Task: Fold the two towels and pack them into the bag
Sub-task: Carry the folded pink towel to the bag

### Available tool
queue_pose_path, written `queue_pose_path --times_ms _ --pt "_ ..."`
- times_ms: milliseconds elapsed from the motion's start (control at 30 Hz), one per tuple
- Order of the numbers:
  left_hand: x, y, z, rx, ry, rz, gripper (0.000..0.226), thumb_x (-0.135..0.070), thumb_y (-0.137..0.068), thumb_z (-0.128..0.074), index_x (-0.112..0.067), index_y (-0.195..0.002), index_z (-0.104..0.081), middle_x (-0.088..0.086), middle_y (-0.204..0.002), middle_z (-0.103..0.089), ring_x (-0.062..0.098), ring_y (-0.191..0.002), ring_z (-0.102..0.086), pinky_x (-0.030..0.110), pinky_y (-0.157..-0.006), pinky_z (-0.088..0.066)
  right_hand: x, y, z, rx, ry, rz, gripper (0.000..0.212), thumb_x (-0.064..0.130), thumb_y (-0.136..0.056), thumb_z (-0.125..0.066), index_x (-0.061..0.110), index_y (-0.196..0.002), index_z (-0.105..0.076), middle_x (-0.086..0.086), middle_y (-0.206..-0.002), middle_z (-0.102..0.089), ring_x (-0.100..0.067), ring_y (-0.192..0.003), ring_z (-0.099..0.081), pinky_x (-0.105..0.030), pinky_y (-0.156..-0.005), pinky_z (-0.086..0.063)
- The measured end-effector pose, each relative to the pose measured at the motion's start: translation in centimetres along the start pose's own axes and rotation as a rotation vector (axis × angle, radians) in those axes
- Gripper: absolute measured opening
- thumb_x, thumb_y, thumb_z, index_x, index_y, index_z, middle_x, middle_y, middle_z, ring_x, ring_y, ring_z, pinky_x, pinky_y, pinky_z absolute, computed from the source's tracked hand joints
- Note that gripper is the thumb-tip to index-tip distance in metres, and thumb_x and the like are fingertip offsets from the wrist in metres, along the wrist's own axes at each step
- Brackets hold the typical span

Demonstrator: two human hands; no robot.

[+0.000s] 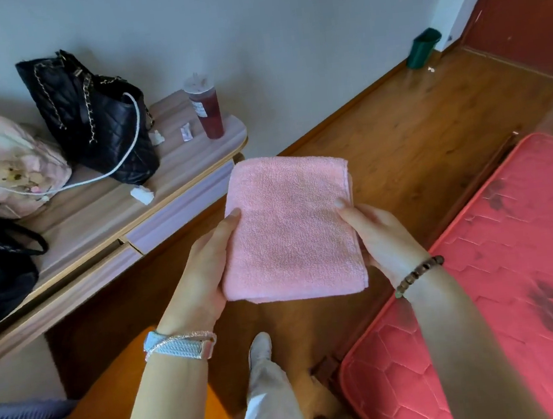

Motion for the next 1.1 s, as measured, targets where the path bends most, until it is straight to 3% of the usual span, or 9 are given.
queue_pose_path --times_ms 100,200,333,500,600,733,867,1033,1100 --pt "-2.4 -3.6 -0.4 0.053 -0.075 -0.025 0.042 -0.056 -0.09 -0.057 -0.027 -0.12 -0.062 0.003 -0.112 -0.068 0.024 -0.099 -0.065 0.036 -0.071 -0.051 0.9 -2.7 -0.1 -0.054 -0.037 -0.037 0.04 0.056 -0.091 -0.053 0.025 -0.113 -0.062 -0.002 -0.112 -0.07 -0.021 -0.105 -0.066 -0.05 -0.099 -0.051" --pt "-4.5 -7.2 -0.8 0.111 -0.108 -0.037 0.041 -0.055 -0.09 -0.058 -0.027 -0.119 -0.066 0.002 -0.108 -0.072 0.023 -0.097 -0.068 0.033 -0.064 -0.053 2.0 -5.2 -0.2 -0.141 -0.05 -0.049 0.036 0.048 -0.096 -0.05 0.017 -0.111 -0.063 -0.01 -0.112 -0.068 -0.029 -0.104 -0.066 -0.055 -0.096 -0.052" --pt "-7.9 -12.2 -1.5 0.189 -0.112 -0.03 0.026 -0.049 -0.093 -0.06 -0.027 -0.101 -0.072 0.003 -0.102 -0.075 0.026 -0.098 -0.069 0.042 -0.084 -0.055 3.8 -8.8 -0.7 -0.257 -0.074 -0.044 0.048 0.048 -0.096 -0.053 0.004 -0.113 -0.063 -0.02 -0.102 -0.068 -0.039 -0.091 -0.065 -0.061 -0.09 -0.05" --pt "-11.7 -17.7 -2.9 0.247 -0.091 -0.038 0.011 -0.044 -0.092 -0.061 -0.036 -0.1 -0.063 -0.009 -0.1 -0.068 0.008 -0.088 -0.061 0.03 -0.074 -0.047 5.6 -12.5 -1.0 -0.333 -0.105 -0.059 0.048 0.052 -0.095 -0.049 0.009 -0.112 -0.063 -0.005 -0.086 -0.062 -0.023 -0.076 -0.059 -0.038 -0.07 -0.05" --pt "-13.3 -20.2 -3.8 0.329 -0.149 -0.023 0.042 -0.045 -0.09 -0.063 -0.023 -0.126 -0.061 0.007 -0.119 -0.069 0.016 -0.092 -0.065 0.037 -0.076 -0.052 6.3 -14.1 -0.7 -0.375 -0.13 -0.056 0.046 0.052 -0.095 -0.049 0.011 -0.111 -0.064 -0.012 -0.093 -0.065 -0.031 -0.082 -0.063 -0.043 -0.078 -0.054" --pt "-15.1 -22.8 -5.4 0.408 -0.186 -0.024 0.028 -0.043 -0.091 -0.061 -0.02 -0.106 -0.065 0.002 -0.088 -0.07 0.014 -0.074 -0.069 0.034 -0.062 -0.055 7.0 -15.6 0.2 -0.449 -0.168 -0.076 0.042 0.053 -0.094 -0.051 0.015 -0.104 -0.066 -0.002 -0.087 -0.065 -0.024 -0.081 -0.064 -0.056 -0.088 -0.054" --pt "-15.9 -24.7 -7.4 0.491 -0.25 0.011 0.048 -0.051 -0.087 -0.062 -0.022 -0.124 -0.064 0.007 -0.11 -0.073 0.026 -0.096 -0.071 0.044 -0.077 -0.058 7.4 -16.4 1.5 -0.524 -0.174 -0.101 0.044 0.052 -0.095 -0.051 0.012 -0.106 -0.066 -0.005 -0.091 -0.067 -0.025 -0.085 -0.066 -0.054 -0.086 -0.056" --pt "-16.2 -26.6 -11.4 0.577 -0.279 0.072 0.04 -0.049 -0.092 -0.059 -0.022 -0.121 -0.066 0.006 -0.105 -0.074 0.026 -0.094 -0.07 0.043 -0.077 -0.055 7.1 -17.5 3.9 -0.598 -0.235 -0.155 0.041 0.048 -0.096 -0.05 0.013 -0.112 -0.065 -0.011 -0.105 -0.069 -0.025 -0.092 -0.069 -0.04 -0.079 -0.06" --pt "-16.3 -27.2 -12.7 0.575 -0.301 0.051 0.033 -0.046 -0.093 -0.059 -0.022 -0.114 -0.066 0.003 -0.096 -0.073 0.021 -0.087 -0.069 0.037 -0.069 -0.053 6.9 -18.0 4.8 -0.61 -0.268 -0.17 0.041 0.047 -0.096 -0.051 0.013 -0.113 -0.065 -0.013 -0.111 -0.07 -0.028 -0.099 -0.07 -0.043 -0.084 -0.06"
Point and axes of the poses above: each hand's wrist, its own y-axis away from the middle knuckle, its own z-axis out of the back of the hand, x = y × z, the point moved 3 cm from there along -y, towards the middle knuckle
